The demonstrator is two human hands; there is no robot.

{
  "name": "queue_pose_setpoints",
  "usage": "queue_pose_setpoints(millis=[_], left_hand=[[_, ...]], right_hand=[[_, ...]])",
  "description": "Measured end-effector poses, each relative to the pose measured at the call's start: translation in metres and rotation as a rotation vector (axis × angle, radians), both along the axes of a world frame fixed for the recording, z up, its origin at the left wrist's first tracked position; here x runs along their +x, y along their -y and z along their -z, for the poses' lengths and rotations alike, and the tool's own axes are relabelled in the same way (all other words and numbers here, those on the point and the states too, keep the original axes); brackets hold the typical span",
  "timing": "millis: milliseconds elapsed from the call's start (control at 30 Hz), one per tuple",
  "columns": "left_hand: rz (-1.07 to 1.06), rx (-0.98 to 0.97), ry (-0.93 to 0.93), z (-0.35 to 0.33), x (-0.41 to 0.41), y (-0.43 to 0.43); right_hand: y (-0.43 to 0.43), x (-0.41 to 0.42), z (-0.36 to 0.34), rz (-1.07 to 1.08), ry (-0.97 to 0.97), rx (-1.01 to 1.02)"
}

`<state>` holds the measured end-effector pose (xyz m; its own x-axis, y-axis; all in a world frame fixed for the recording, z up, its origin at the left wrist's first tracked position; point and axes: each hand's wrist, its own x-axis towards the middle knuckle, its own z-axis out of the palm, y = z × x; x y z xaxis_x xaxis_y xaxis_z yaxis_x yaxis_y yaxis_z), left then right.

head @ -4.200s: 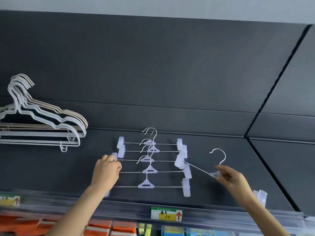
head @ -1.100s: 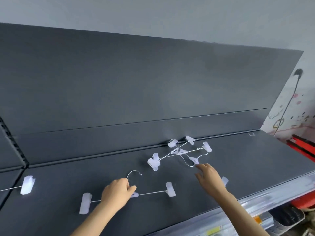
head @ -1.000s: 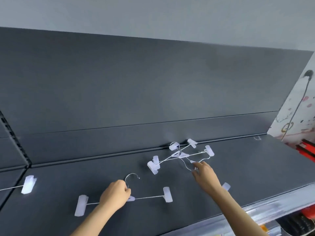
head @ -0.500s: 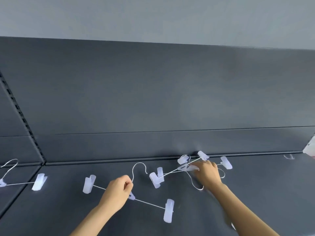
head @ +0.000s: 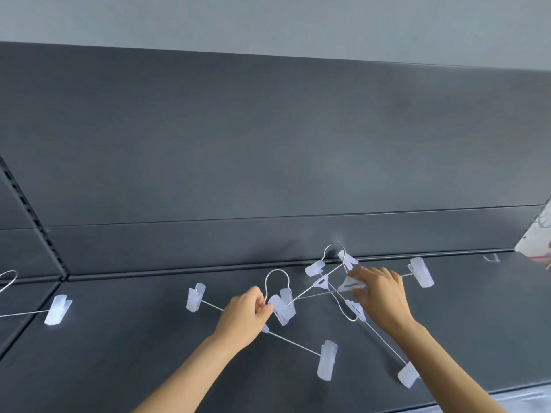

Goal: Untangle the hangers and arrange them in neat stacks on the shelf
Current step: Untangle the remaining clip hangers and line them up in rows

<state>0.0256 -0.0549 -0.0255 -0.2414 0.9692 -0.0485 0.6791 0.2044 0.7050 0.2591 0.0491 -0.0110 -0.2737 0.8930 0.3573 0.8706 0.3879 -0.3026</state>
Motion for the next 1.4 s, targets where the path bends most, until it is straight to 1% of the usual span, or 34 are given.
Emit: queue_pose_setpoints(millis=[167,267,400,500,600,700,800,900,967,1067,1133,1200,1400], left_hand=[[-0.019,-0.001,0.074,0.001,0.015,-0.007],[-0.059,-0.022,0.098,0.003,0.016,-0.011],[-0.058,-0.092,0.076,0.008,0.014,-0.015],[-0.038,-0.084,0.101,0.012,0.016,-0.017],[-0.074,-0.068,0.087,0.008,0.014,-0.019],[-0.104,-0.033,-0.013,0.0,0.01,-0.019],[-0.075,0.012,-0.107,-0.003,0.01,-0.015],[-0.007,0.067,-0.136,-0.001,0.021,-0.009],[0.046,0.106,-0.242,0.005,0.034,-0.005],[0.077,0.101,-0.469,0.01,0.052,-0.003],[0.082,0.088,-0.548,0.012,0.057,-0.003],[0.087,0.087,-0.57,0.014,0.059,-0.002],[0.05,0.129,-0.533,0.014,0.058,-0.004]], right_hand=[[0.01,0.0,0.01,0.018,-0.017,0.006],[0.016,-0.001,0.013,0.029,-0.019,-0.03],[0.023,0.002,0.016,0.071,-0.074,-0.036],[0.026,0.004,0.021,0.096,-0.077,-0.046],[0.031,0.01,0.024,0.123,-0.073,-0.061],[0.036,0.024,0.024,0.147,-0.024,-0.11],[0.036,0.037,0.02,0.175,0.041,-0.164],[0.038,0.039,0.015,0.207,0.034,-0.122],[0.041,0.035,0.013,0.214,-0.006,-0.088],[0.046,0.032,0.013,0.223,-0.02,-0.076],[0.049,0.032,0.014,0.241,-0.019,-0.074],[0.051,0.033,0.014,0.26,-0.034,-0.062],[0.055,0.032,0.016,0.279,-0.046,-0.083]])
